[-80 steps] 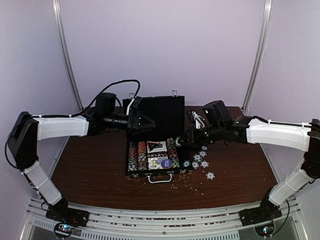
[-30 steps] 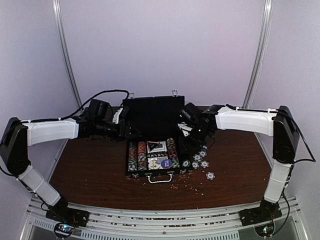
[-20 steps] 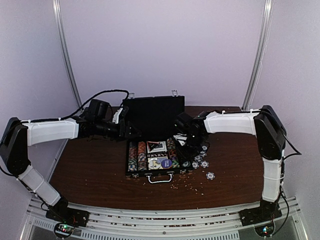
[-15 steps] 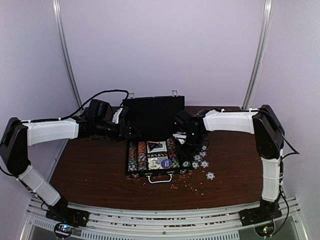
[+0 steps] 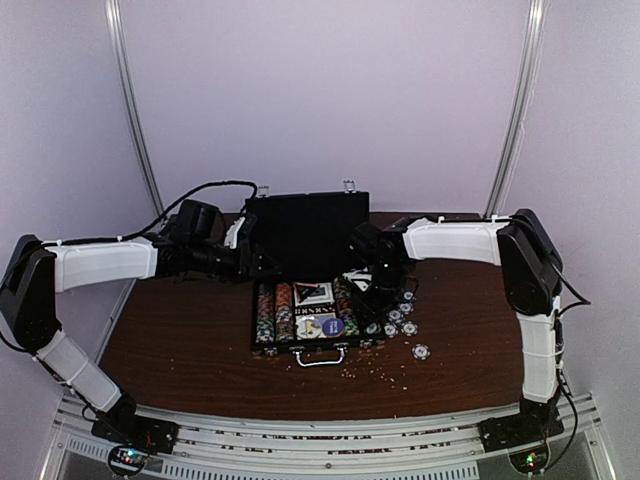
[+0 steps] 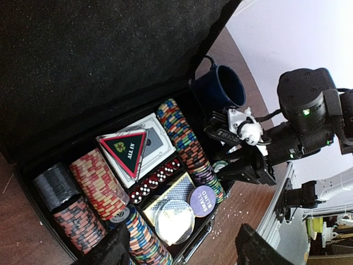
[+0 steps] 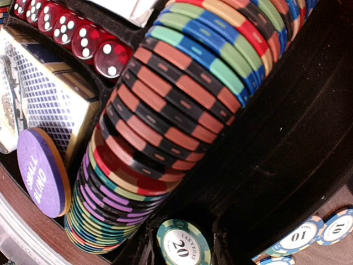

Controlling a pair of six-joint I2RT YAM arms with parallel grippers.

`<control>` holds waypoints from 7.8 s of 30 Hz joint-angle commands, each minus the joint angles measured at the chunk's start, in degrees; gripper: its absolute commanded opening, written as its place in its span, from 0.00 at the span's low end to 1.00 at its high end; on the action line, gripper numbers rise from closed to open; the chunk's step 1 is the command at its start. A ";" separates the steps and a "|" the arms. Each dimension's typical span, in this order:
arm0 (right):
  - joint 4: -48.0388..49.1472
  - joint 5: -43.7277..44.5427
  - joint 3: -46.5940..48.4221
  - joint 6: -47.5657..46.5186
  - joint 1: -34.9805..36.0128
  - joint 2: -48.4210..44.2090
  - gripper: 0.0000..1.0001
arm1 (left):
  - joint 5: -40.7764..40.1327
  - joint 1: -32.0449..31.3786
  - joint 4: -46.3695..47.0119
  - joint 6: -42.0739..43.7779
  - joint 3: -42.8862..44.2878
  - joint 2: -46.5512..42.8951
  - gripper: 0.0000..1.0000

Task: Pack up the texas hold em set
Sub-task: Adjust the poker chips pile in the slot, then pick up the poker chip from the slot.

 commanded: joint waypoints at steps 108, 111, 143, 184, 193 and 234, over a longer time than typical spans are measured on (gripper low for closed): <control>6.39 12.94 -9.76 -8.66 10.94 -13.20 0.00 | -15.48 0.20 -5.97 7.83 6.26 20.31 0.66; 6.41 12.14 -8.53 -6.76 10.94 -13.54 0.00 | -17.00 0.17 -6.32 9.40 7.26 21.24 0.53; 5.40 10.82 -6.42 -7.05 10.80 -9.51 0.00 | -26.31 2.08 -11.87 27.41 24.59 27.69 0.73; 6.71 6.00 -8.29 0.88 10.29 -20.36 0.48 | -34.71 2.88 -8.69 16.53 3.24 -1.22 0.78; 20.78 22.10 -29.99 25.65 1.60 -35.20 0.51 | -38.23 2.89 -9.49 10.62 -2.03 -12.25 0.80; 21.30 23.74 -19.86 44.66 -1.86 -8.85 0.60 | -37.88 3.00 -12.73 4.84 -5.73 -17.44 0.81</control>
